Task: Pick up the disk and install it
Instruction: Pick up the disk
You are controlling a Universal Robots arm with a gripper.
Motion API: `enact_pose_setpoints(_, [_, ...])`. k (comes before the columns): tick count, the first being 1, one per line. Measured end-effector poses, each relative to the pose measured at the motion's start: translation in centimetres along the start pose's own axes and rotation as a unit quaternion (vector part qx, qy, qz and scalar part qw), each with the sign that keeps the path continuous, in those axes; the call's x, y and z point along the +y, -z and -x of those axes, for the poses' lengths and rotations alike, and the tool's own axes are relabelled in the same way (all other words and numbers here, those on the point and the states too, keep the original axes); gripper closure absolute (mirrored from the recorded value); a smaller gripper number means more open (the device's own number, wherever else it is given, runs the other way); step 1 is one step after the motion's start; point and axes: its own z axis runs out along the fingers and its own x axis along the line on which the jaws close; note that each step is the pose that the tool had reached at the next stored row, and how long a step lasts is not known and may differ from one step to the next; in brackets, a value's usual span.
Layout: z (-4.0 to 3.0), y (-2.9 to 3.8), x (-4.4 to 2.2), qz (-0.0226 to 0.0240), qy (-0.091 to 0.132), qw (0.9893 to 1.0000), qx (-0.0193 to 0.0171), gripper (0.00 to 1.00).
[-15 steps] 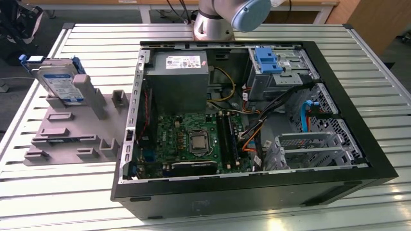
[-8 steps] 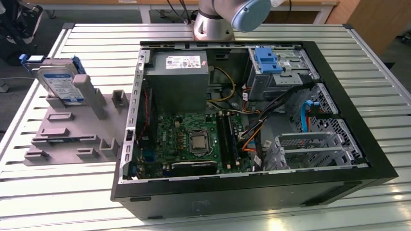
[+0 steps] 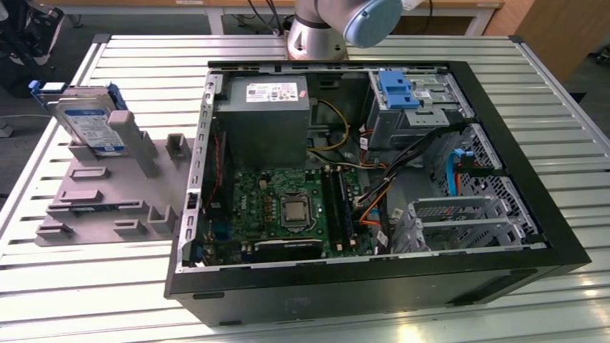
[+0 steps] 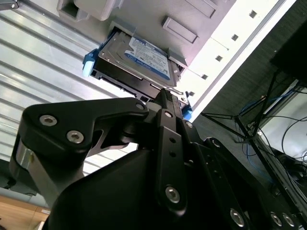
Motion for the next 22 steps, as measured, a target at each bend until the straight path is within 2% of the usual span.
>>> enact_pose_setpoints(5, [0.00,0.00,0.00,-0.0002,0.011,0.9999,0.0005,0.89])
enact_pose_setpoints(11, [0.00,0.00,0.00,-0.0012,0.052,0.9987,0.0021,0.89])
enact_pose_setpoints(22, [0.00,0.00,0.00,-0.0012,0.054,0.9985,0.0023,0.89])
